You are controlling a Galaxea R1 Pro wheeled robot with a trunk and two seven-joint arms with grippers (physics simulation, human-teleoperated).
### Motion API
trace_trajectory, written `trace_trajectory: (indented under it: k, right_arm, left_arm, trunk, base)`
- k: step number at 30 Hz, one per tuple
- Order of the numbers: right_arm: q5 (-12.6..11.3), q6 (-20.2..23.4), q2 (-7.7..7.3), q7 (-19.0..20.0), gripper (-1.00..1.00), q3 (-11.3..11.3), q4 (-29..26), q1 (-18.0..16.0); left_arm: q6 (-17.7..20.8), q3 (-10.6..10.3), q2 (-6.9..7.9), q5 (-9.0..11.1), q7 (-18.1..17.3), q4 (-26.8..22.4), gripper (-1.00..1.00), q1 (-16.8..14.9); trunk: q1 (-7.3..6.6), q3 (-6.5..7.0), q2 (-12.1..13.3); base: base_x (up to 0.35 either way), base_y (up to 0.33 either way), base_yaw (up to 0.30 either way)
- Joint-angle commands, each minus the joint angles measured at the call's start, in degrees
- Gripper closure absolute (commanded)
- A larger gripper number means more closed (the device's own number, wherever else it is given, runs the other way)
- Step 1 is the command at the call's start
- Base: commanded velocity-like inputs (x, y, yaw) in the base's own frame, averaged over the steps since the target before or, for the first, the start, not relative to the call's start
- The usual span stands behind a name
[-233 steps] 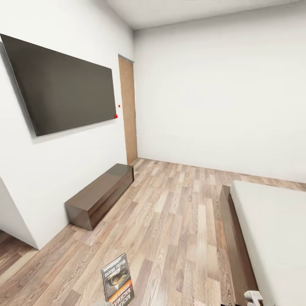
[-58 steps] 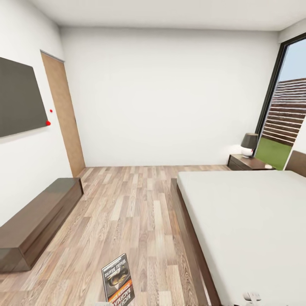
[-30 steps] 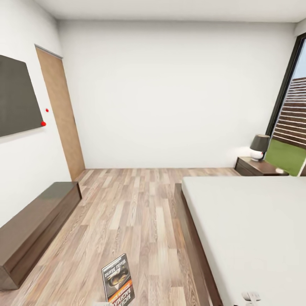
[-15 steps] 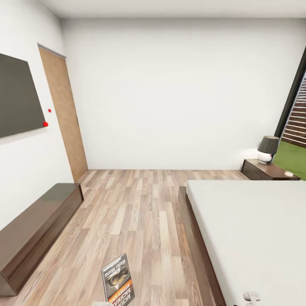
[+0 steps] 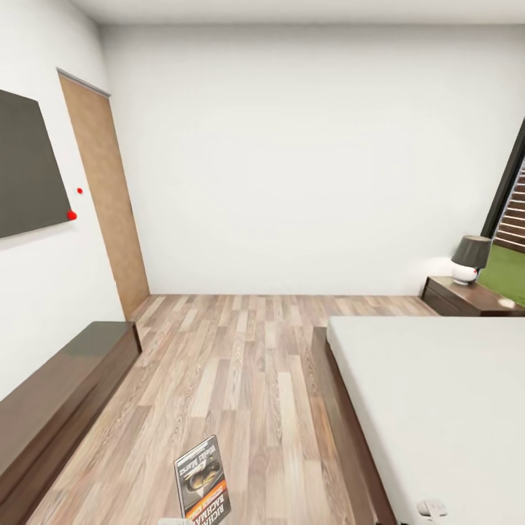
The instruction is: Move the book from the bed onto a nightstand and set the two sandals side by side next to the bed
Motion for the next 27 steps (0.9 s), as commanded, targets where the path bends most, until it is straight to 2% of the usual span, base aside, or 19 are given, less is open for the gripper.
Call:
trace_trajectory:
  k: [1, 27]
  right_arm:
    - [-0.57, 0.52, -0.04, 0.12, -1.00, 0.24, -0.02, -0.01]
    - [-0.62, 0.52, -0.04, 0.12, -1.00, 0.24, -0.02, -0.01]
  left_arm:
    - [-0.06, 0.07, 0.01, 0.39, -0.26, 0.06, 1.00, -0.03]
    - [-0.05, 0.05, -0.07, 0.33, -0.20, 0.07, 1.00, -0.03]
  trunk:
    - [0.05, -0.02, -0.04]
    - [0.05, -0.02, -0.04]
  base:
    - [0.302, 0.099, 0.000]
    - [0.308, 0.091, 0.000]
